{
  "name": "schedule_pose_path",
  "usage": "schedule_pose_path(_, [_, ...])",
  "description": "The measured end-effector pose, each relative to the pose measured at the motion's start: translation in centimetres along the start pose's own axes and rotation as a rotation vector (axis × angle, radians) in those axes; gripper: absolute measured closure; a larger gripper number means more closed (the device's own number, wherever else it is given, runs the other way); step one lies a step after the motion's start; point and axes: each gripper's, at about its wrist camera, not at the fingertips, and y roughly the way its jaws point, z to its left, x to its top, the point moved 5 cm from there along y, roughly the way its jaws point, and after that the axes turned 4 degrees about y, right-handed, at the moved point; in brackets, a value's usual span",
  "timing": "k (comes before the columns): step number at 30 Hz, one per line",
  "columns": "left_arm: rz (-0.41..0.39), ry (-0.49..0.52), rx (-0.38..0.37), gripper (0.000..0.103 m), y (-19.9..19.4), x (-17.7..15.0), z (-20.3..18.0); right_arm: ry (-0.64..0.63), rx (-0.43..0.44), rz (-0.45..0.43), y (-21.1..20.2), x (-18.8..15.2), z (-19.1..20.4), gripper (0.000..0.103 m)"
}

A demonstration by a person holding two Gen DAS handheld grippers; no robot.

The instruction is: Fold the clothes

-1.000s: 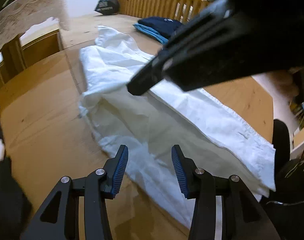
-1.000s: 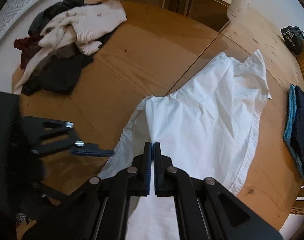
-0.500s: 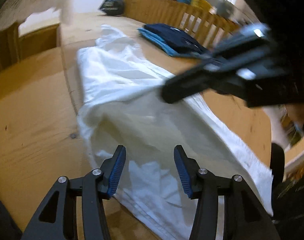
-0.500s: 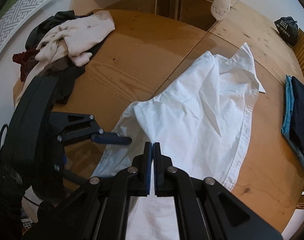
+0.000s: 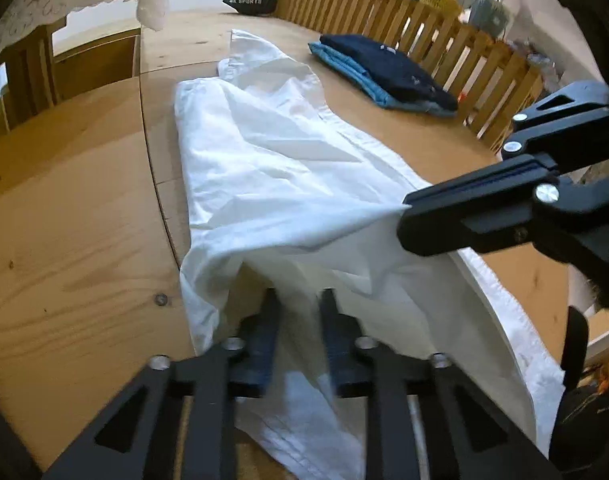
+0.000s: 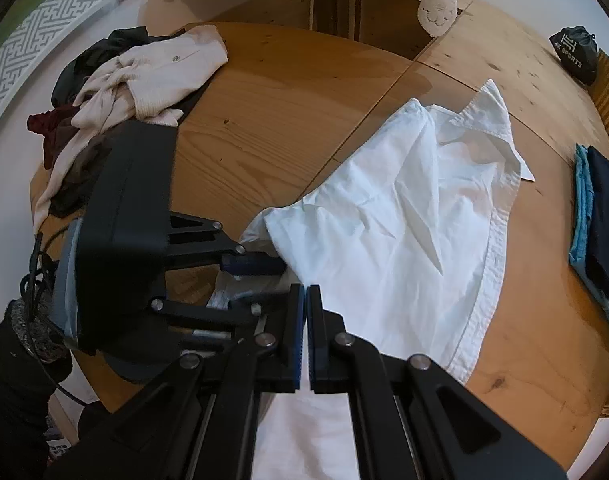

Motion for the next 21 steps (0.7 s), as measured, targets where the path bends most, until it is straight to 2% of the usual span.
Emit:
schedule_pose_path(5, [-0.009,0.014,0.014,0.096,-1.2,0.4,0.6,0.004,-0.006,0.002,0.2,-0.1,-0.3,0.101])
schedule_pose_path(8, [0.002,0.011,0.049,0.096,-1.7,0.2,1.6,0.014,0.003,0.003,0.2,-0.1,-0.5,0.101])
schedule_pose_path(11, [0.029,0.008,0.095,0.095,-2.0,-0.4,2.8,0.005,0.076,0.025,0.7,-0.4,0.7,0.101])
schedule_pose_path(14, [0.063,0.027,0.143,0.088,-1.9,-1.2,3.3,-0.007,0.156,0.05,1.1,-0.6,2.0,0.101])
schedule_pose_path(16, [0.058,0.035,0.142,0.087,-2.4,-1.4,3.1,-0.015,0.209,0.066,1.4,-0.8,2.9,0.1])
schedule_pose_path(18, [0.057,0.042,0.15,0.081,-3.3,-1.9,3.2,-0.022,0.262,0.083,1.6,-1.0,3.7,0.099])
schedule_pose_path(20, [0.054,0.041,0.169,0.077,-4.6,-2.6,3.6,-0.036,0.328,0.064,0.4,-1.3,4.2,0.099])
schedule_pose_path(21, [0.051,0.036,0.18,0.077,-5.2,-2.9,3.9,-0.025,0.319,0.042,0.0,-1.3,3.7,0.099])
